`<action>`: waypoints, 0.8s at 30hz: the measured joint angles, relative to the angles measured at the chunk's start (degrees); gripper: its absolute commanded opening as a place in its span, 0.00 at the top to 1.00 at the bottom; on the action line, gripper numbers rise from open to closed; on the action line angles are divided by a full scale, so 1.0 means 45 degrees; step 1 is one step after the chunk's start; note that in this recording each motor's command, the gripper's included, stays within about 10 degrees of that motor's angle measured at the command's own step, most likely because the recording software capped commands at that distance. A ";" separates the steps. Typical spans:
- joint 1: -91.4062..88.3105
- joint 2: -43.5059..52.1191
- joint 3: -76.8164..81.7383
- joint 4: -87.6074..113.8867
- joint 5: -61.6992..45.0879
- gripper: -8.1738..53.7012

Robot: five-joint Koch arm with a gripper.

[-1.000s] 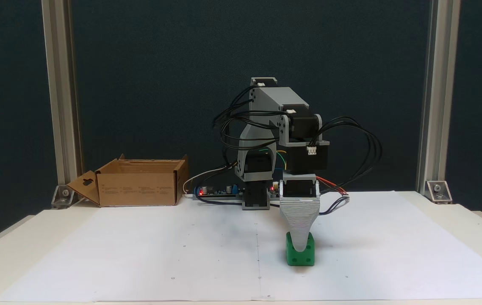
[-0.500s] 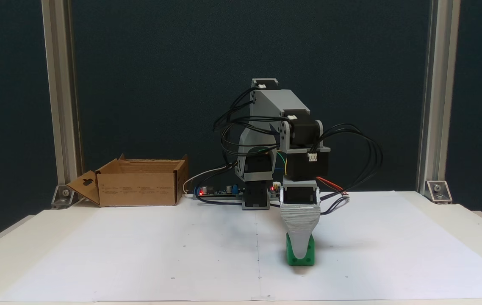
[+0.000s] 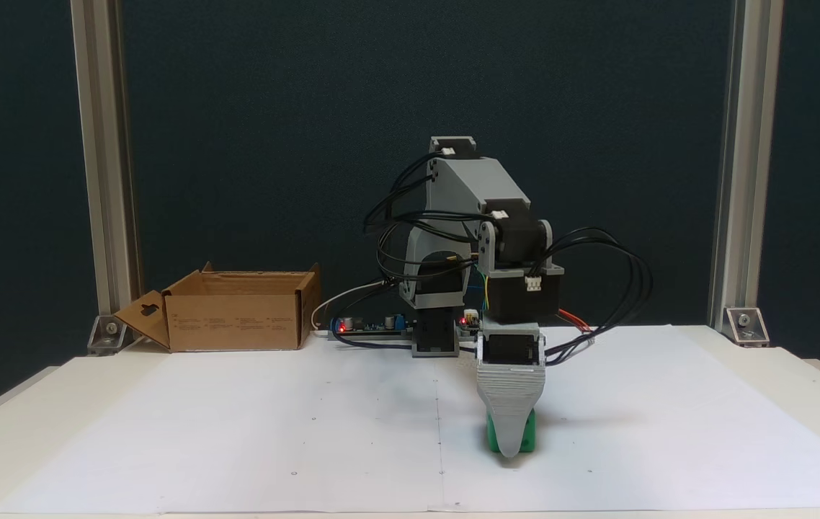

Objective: Grasp a green dice and put it in the bin.

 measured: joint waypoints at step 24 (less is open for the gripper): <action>0.0137 0.0000 0.0117 0.0000 0.0000 0.33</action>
